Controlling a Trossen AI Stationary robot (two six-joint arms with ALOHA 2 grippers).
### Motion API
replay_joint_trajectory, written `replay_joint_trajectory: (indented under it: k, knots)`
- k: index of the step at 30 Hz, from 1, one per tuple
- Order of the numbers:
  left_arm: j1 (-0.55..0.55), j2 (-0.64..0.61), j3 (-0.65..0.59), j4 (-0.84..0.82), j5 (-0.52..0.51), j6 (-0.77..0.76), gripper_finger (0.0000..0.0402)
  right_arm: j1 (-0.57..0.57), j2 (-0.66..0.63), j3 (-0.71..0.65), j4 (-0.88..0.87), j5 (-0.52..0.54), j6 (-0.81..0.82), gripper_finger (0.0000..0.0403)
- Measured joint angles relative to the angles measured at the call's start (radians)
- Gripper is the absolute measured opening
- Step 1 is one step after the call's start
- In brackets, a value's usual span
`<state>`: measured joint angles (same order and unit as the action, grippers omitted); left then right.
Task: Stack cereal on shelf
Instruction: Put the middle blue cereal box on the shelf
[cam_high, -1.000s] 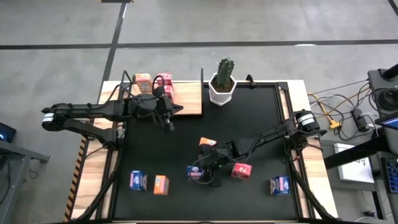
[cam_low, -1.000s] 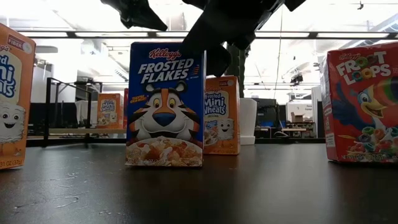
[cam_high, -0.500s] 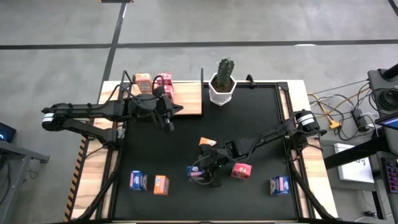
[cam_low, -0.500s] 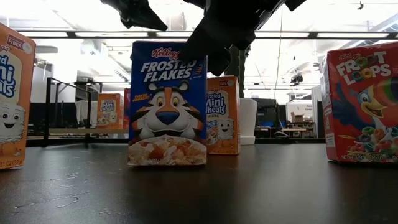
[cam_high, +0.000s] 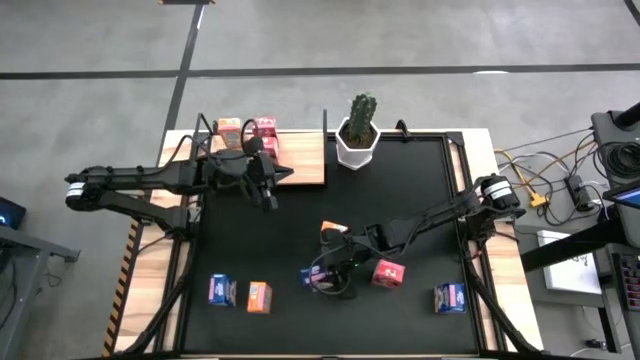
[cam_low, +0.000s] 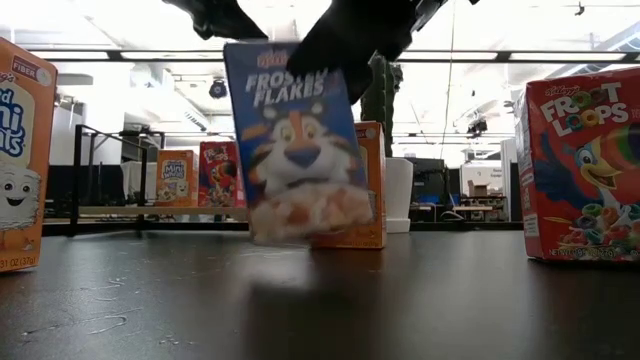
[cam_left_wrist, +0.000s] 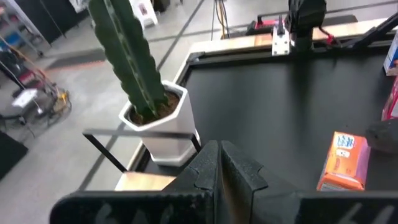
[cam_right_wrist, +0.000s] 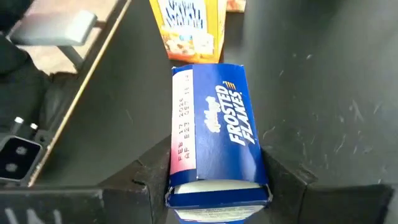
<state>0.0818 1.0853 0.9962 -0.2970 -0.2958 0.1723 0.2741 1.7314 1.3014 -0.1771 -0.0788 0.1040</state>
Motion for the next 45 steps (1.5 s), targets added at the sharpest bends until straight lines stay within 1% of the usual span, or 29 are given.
replay_joint_trajectory:
  k: [2, 4, 11, 14, 18, 22, 29, 33, 39, 45]
  knots:
    - [0.0, -0.01, 0.0, 0.016, 0.0, 0.018, 0.0001, -0.002, -0.02, 0.0, -0.001, 0.0, 0.0, 0.0173]
    - [0.0, -0.022, -0.001, 0.027, 0.025, 0.024, 0.0001, -0.006, -0.041, 0.001, -0.001, 0.0, -0.006, 0.0168]
    - [0.0, -0.037, -0.002, 0.088, 0.217, 0.03, 0.0001, -0.041, -0.12, 0.001, 0.01, 0.001, -0.047, 0.0158]
    - [0.0, -0.034, -0.003, 0.108, 0.26, 0.031, 0.0001, -0.073, -0.151, 0.001, 0.016, 0.003, -0.08, 0.0157]
    - [0.0, -0.042, -0.003, 0.125, 0.26, 0.051, 0.0001, -0.13, -0.171, 0.011, 0.015, 0.01, -0.128, 0.0157]
    - [0.0, -0.073, -0.004, 0.135, 0.26, 0.066, 0.0001, -0.189, -0.158, 0.082, -0.046, 0.03, -0.196, 0.0157]
    - [0.0, -0.152, -0.004, 0.131, 0.259, 0.091, 0.0001, -0.29, -0.073, 0.228, -0.163, 0.029, -0.322, 0.0157]
    - [0.0, -0.187, -0.004, 0.13, 0.259, 0.1, 0.0001, -0.352, -0.028, 0.277, -0.168, 0.03, -0.392, 0.0157]
    - [0.0, -0.205, -0.004, 0.111, 0.259, 0.1, 0.0001, -0.455, 0.004, 0.291, -0.138, 0.028, -0.475, 0.0156]
    - [0.0, -0.202, -0.004, 0.111, 0.259, 0.103, 0.0001, -0.552, 0.032, 0.282, -0.09, 0.027, -0.498, 0.0155]
